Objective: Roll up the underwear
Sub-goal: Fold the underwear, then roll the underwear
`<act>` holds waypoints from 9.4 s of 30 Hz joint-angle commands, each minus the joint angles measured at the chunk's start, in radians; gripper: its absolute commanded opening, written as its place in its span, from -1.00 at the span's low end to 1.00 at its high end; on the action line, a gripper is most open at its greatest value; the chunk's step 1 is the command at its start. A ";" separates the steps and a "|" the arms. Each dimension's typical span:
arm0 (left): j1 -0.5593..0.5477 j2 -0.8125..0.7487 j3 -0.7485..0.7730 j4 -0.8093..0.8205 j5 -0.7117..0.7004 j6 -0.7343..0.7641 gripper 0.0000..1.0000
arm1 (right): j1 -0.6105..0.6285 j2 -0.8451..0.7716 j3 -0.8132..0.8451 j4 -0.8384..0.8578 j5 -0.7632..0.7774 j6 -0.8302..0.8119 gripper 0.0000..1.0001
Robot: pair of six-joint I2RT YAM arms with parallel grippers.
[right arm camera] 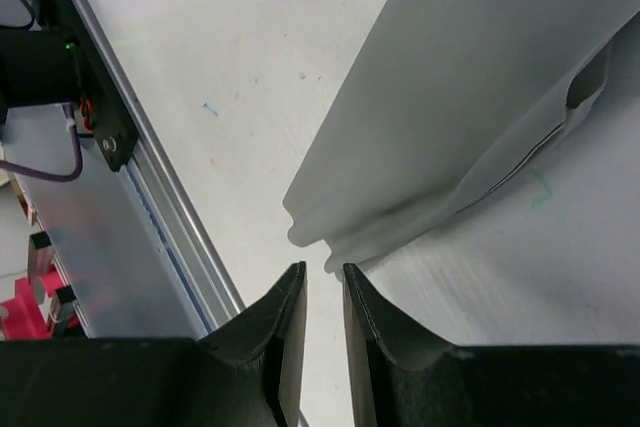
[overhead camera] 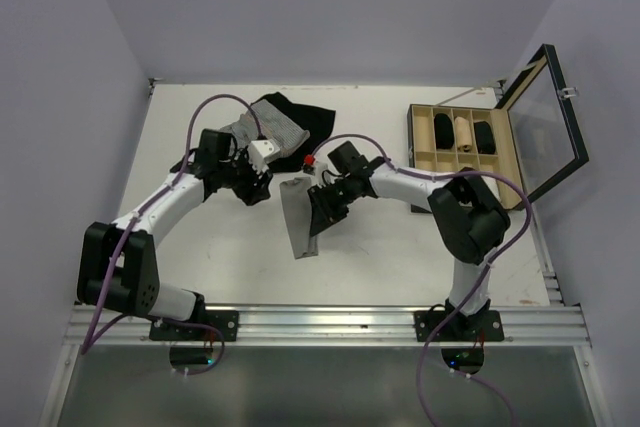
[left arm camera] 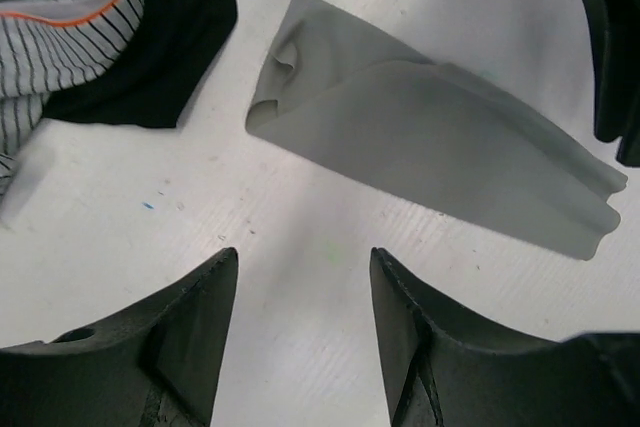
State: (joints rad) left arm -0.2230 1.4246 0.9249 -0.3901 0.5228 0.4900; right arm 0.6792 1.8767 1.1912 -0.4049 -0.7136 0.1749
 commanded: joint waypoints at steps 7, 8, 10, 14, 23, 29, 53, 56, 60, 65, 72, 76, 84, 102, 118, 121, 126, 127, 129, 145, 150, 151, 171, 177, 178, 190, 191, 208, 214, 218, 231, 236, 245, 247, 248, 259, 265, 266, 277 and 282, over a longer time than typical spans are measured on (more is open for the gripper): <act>0.002 -0.052 -0.041 0.028 0.006 0.005 0.19 | -0.001 0.144 0.080 -0.055 0.031 0.117 -0.49; 0.002 -0.053 -0.044 0.031 0.005 0.007 0.19 | -0.001 0.147 0.088 -0.057 0.034 0.118 -0.49; 0.002 -0.053 -0.054 0.037 0.005 0.009 0.19 | -0.003 0.154 0.097 -0.069 0.040 0.118 -0.49; 0.002 -0.053 -0.066 0.043 0.020 0.013 0.18 | -0.001 0.159 0.099 -0.086 0.069 0.106 -0.48; -0.009 -0.053 -0.086 -0.085 0.242 0.159 -0.13 | 0.000 0.058 0.128 -0.169 0.197 0.005 -0.70; -0.045 -0.052 -0.126 -0.047 0.295 0.164 -0.27 | 0.006 -0.007 0.125 -0.072 0.070 -0.009 -0.73; 0.054 -0.260 -0.051 0.122 0.170 -0.184 1.00 | 0.062 0.193 -0.097 0.547 -0.236 0.402 -0.52; 0.062 -0.260 -0.028 0.109 0.180 -0.205 1.00 | 0.060 0.083 -0.065 0.480 -0.236 0.352 -0.47; 0.063 -0.237 0.027 0.076 0.171 -0.228 1.00 | 0.065 -0.013 -0.038 0.338 -0.192 0.275 -0.45; 0.066 -0.248 0.098 0.082 0.085 -0.153 1.00 | 0.092 0.022 -0.136 0.366 -0.185 0.279 -0.46; 0.068 -0.211 0.170 0.036 0.113 -0.211 1.00 | 0.092 0.182 -0.096 0.399 -0.228 0.298 -0.47; 0.070 -0.254 0.109 0.121 0.189 -0.251 1.00 | 0.092 0.216 -0.102 0.399 -0.228 0.267 -0.46; 0.070 -0.268 0.048 0.056 0.220 -0.109 1.00 | 0.039 0.081 0.030 0.348 -0.276 0.267 -0.46; 0.099 -0.181 0.012 0.181 0.315 -0.107 0.73 | -0.089 0.231 0.137 0.508 -0.307 0.396 -0.47; -0.082 -0.332 -0.265 -0.073 0.194 0.518 0.21 | -0.087 0.199 0.228 0.138 -0.176 0.063 -0.44; -0.139 -0.426 -0.328 -0.067 0.161 0.607 0.23 | -0.072 0.145 0.255 0.053 -0.181 0.055 -0.29; -0.332 -0.475 -0.371 -0.073 0.042 0.680 0.22 | -0.021 0.067 0.210 -0.034 -0.184 0.035 -0.29; -0.354 -0.464 -0.376 -0.069 0.036 0.683 0.21 | -0.014 0.062 0.177 -0.023 -0.190 0.041 -0.30; -0.401 -0.437 -0.382 -0.041 0.019 0.682 0.20 | 0.008 0.065 0.145 -0.008 -0.202 0.051 -0.31; -0.584 -0.268 -0.428 -0.024 -0.083 0.815 -0.18 | 0.033 0.294 0.053 0.106 -0.222 0.052 -0.38; -0.587 -0.225 -0.432 -0.030 -0.113 0.883 -0.26 | 0.033 0.318 0.067 0.060 -0.208 0.017 -0.39; -0.587 -0.217 -0.434 -0.032 -0.118 0.894 -0.28 | 0.033 0.320 0.070 0.054 -0.204 0.014 -0.39; -0.596 -0.270 -0.386 -0.171 0.080 0.667 -1.00 | 0.040 0.176 0.088 0.031 -0.204 0.008 -0.39; -0.566 -0.257 -0.348 -0.158 0.134 0.576 -1.00 | 0.033 0.214 0.199 0.002 -0.126 -0.011 -0.38; -0.547 -0.239 -0.337 -0.161 0.153 0.550 -1.00 | 0.034 0.229 0.203 -0.006 -0.118 -0.020 -0.38; -0.283 -0.041 -0.184 -0.214 0.298 0.484 -1.00 | 0.039 0.361 0.223 -0.097 -0.098 -0.103 -0.40; -0.274 -0.032 -0.181 -0.211 0.298 0.480 -1.00 | 0.039 0.360 0.223 -0.100 -0.099 -0.106 -0.40; -0.187 0.102 -0.155 -0.124 0.204 0.366 -0.99 | 0.034 0.340 0.278 -0.141 -0.087 -0.121 -0.40; -0.188 0.108 -0.147 -0.132 0.197 0.343 -0.91 | 0.005 0.233 0.303 -0.079 -0.055 -0.048 -0.40; -0.190 0.086 -0.150 -0.112 0.186 0.322 -0.77 | -0.001 0.199 0.298 -0.020 -0.053 0.026 -0.39; -0.210 0.091 -0.017 -0.089 0.092 0.252 -0.36 | 0.008 0.338 0.381 -0.061 -0.003 0.031 -0.42; -0.208 -0.080 -0.052 -0.079 0.046 0.324 -0.37 | 0.008 0.393 0.389 -0.071 -0.010 0.021 -0.43; -0.415 -0.291 -0.263 -0.096 -0.102 0.460 -0.27 | 0.006 0.429 0.406 -0.089 -0.018 0.009 -0.45; -0.469 -0.299 -0.296 -0.060 -0.138 0.450 -0.26 | 0.010 0.430 0.406 -0.086 -0.018 0.012 -0.46; -0.483 -0.297 -0.316 -0.050 -0.145 0.443 -0.24 | 0.008 0.430 0.407 -0.086 -0.021 0.011 -0.46; -0.578 -0.224 -0.360 0.029 -0.173 0.386 -0.21 | 0.010 0.430 0.395 -0.095 -0.030 -0.015 -0.46; -0.578 -0.122 -0.353 0.056 -0.190 0.394 -0.21 | 0.008 0.434 0.395 -0.101 -0.037 -0.031 -0.47; -0.578 -0.113 -0.348 0.056 -0.184 0.391 -0.22 | 0.010 0.430 0.392 -0.103 -0.037 -0.034 -0.47; -0.536 0.052 -0.212 -0.188 -0.023 0.381 -0.88 | -0.045 0.242 0.331 0.003 -0.076 -0.043 -0.39; -0.423 0.129 -0.132 -0.295 0.114 0.400 -1.00 | -0.168 0.063 0.256 0.112 -0.081 -0.038 -0.27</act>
State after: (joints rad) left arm -0.7040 1.5009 0.7597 -0.5365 0.5247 0.8818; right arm 0.6029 2.1155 1.4643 -0.4030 -0.8013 0.1558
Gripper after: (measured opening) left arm 0.021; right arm 0.357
